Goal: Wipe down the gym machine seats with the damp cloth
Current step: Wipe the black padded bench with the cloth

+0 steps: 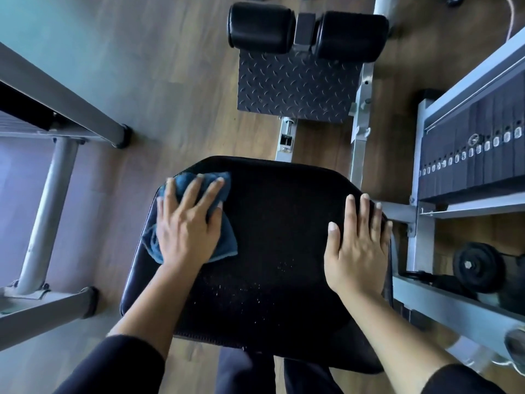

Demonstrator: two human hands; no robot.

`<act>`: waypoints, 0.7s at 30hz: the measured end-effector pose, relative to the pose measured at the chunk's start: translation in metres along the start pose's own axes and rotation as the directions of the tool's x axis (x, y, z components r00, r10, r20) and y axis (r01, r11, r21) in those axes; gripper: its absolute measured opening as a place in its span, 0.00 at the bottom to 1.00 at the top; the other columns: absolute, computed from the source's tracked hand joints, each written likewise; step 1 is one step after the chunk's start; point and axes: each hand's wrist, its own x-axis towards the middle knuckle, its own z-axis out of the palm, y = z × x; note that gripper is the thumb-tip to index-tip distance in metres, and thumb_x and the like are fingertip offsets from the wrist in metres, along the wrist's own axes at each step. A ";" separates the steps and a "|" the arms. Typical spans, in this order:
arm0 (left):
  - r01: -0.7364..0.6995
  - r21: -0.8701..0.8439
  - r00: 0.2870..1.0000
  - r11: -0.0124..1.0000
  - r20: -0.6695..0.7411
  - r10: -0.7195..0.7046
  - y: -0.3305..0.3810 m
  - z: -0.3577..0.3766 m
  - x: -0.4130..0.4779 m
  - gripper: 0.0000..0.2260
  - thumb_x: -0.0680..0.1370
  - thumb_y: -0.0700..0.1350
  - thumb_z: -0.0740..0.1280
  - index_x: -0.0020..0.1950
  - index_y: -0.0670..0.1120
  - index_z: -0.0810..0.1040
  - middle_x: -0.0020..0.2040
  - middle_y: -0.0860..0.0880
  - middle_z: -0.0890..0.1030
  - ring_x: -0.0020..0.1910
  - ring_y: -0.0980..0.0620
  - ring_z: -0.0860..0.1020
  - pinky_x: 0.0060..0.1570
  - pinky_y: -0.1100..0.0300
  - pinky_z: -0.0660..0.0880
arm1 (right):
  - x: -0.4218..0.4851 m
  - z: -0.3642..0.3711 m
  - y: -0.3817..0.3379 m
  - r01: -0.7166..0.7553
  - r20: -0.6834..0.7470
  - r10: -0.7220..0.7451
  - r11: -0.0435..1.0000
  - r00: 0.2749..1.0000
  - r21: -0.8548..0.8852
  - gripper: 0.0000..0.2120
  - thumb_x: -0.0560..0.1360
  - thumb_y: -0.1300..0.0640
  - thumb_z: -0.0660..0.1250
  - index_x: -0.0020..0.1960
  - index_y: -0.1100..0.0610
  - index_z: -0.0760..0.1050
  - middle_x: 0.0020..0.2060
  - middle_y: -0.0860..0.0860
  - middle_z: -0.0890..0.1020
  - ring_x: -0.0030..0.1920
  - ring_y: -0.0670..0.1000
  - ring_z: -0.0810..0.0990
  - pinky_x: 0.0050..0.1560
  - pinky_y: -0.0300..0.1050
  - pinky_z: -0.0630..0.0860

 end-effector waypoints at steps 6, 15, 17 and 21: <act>0.206 -0.051 0.977 0.977 0.061 -0.202 0.032 0.007 0.036 0.19 0.79 0.56 0.56 0.69 0.63 0.68 0.70 0.54 0.71 0.72 0.36 0.60 0.69 0.39 0.59 | 0.001 0.002 0.001 0.003 -0.007 -0.003 1.000 1.000 -0.009 0.27 0.80 0.45 0.45 0.77 0.54 0.54 0.76 0.54 0.55 0.77 0.57 0.50 0.76 0.54 0.44; 0.183 -0.038 0.983 0.982 0.002 -0.183 0.009 0.002 0.017 0.18 0.80 0.55 0.57 0.69 0.58 0.71 0.69 0.51 0.72 0.70 0.36 0.63 0.66 0.39 0.64 | 0.000 -0.002 0.005 0.042 0.009 -0.042 0.999 0.999 0.027 0.29 0.80 0.44 0.44 0.77 0.55 0.53 0.77 0.54 0.54 0.77 0.56 0.49 0.75 0.52 0.43; 0.297 -0.055 0.955 0.953 0.038 -0.295 0.031 0.007 0.034 0.18 0.79 0.56 0.57 0.69 0.61 0.70 0.70 0.53 0.71 0.71 0.36 0.60 0.69 0.40 0.59 | -0.001 -0.004 0.009 0.074 0.025 -0.075 0.996 0.997 0.049 0.30 0.80 0.44 0.44 0.77 0.57 0.54 0.76 0.55 0.54 0.77 0.56 0.49 0.76 0.53 0.44; -0.008 -0.034 0.997 0.999 0.073 0.011 0.089 0.018 0.040 0.19 0.78 0.57 0.56 0.69 0.61 0.70 0.68 0.53 0.73 0.70 0.36 0.62 0.67 0.39 0.61 | -0.006 -0.015 0.026 0.159 0.070 -0.159 0.987 0.985 0.010 0.31 0.79 0.42 0.42 0.77 0.58 0.52 0.77 0.55 0.53 0.77 0.53 0.48 0.76 0.52 0.44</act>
